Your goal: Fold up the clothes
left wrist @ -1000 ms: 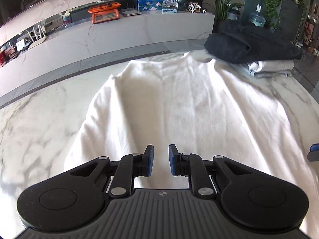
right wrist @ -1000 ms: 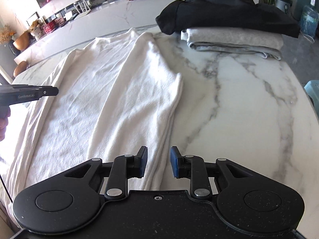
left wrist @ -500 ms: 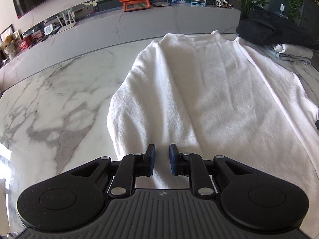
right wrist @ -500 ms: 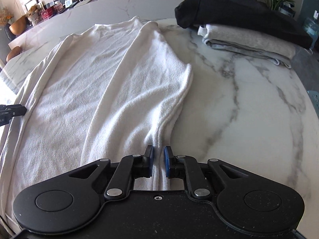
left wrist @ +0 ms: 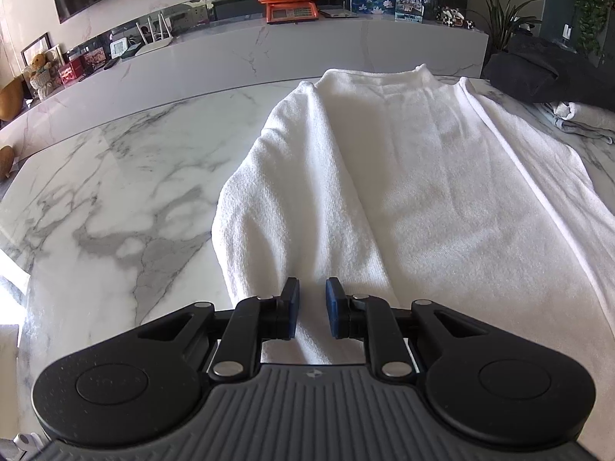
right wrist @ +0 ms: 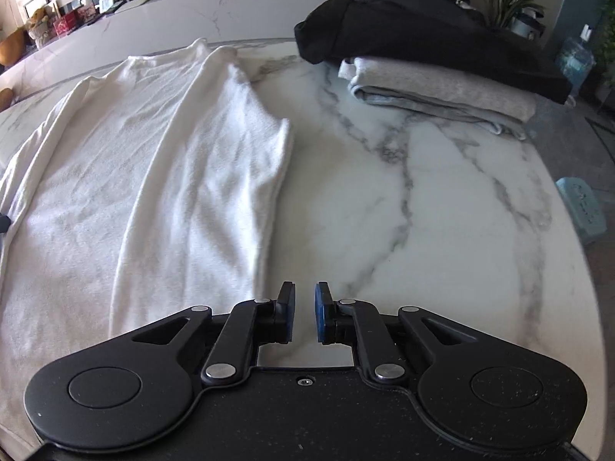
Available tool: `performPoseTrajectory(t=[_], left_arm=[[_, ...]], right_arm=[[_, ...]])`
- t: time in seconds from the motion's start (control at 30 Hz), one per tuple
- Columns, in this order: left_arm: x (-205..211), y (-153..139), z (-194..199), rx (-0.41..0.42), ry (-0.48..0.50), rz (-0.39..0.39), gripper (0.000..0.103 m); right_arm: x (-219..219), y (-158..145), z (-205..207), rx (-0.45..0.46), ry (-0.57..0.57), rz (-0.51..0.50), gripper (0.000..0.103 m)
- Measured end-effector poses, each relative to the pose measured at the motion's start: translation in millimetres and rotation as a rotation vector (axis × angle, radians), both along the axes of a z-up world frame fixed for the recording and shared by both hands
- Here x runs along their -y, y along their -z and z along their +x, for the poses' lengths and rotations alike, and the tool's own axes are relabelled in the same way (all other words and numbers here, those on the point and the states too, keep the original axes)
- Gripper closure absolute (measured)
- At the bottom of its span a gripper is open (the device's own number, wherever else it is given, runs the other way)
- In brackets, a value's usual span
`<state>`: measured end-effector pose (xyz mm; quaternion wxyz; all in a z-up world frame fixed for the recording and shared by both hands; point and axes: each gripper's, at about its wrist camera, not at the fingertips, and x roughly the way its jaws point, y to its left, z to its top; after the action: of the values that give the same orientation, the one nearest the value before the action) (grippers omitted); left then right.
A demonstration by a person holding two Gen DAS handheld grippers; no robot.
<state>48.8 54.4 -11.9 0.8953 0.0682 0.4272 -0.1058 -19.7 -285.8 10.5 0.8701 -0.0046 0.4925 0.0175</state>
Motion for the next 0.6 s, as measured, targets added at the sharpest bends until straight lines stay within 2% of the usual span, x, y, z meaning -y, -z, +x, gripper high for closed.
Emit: performPoseTrajectory(t=[0.07,0.3,0.57,0.6], left_arm=[[-3.9,-1.7,-7.1,0.007,-0.005,-0.041,0.088],[-0.1,-10.8,-47.2,0.026,0.016,0.0,0.088],[-7.0,-6.2,-86.2,-0.014,-0.002,0.042,0.088],[-7.7,-4.6,-88.6,-0.022,-0.002,0.042,0.088]], right_arm=[[1.6,-3.8,-9.1,0.004,-0.003,0.026,0.093],[-9.5,-6.3,-47.6,-0.012,-0.047,0.146,0.093],[-22.5,7.6,-70.5,-0.021,-0.045,0.143,0.093],[-22.8,7.6,-71.3,-0.019,-0.046,0.142,0.096]])
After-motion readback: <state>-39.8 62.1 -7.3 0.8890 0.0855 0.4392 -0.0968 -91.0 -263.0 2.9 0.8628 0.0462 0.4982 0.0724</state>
